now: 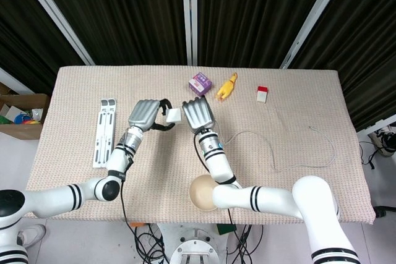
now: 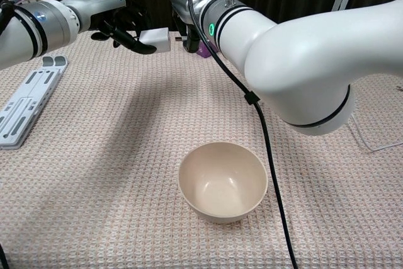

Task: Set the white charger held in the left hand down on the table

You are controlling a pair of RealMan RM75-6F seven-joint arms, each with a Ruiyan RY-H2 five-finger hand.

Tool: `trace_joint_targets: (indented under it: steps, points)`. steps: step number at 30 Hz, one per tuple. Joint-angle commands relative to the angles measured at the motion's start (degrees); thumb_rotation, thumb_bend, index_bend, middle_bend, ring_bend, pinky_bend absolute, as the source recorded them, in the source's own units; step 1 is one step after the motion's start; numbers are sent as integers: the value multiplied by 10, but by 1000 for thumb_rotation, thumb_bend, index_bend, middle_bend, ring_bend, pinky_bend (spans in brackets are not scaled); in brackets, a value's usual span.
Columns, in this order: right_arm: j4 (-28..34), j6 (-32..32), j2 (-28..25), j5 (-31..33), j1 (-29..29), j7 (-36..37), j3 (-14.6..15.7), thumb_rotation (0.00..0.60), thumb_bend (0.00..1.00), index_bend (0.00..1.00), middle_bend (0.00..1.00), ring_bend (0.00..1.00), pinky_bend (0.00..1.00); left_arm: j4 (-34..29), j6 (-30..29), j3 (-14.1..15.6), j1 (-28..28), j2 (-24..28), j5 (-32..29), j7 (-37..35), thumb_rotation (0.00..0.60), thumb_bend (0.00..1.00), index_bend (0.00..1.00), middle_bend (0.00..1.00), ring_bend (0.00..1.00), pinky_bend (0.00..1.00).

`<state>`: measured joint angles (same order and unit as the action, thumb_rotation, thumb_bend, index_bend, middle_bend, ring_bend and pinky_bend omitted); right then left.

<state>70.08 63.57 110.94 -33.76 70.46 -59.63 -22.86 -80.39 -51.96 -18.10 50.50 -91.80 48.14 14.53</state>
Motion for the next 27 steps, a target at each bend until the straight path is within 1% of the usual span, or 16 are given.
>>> trace_joint_targets:
  steps: [1,27]
  points:
    - [0,1,1,1,1,-1,0,600,680,701,568,471,480,-1,0,0,1,0,-3,1,492,207,570,514,704,922]
    - [-7,-3,11,-2,8,-4,4,600,679,700,568,473,481,-6,2,7,9,4,-14,4,491,207,569,513,703,921]
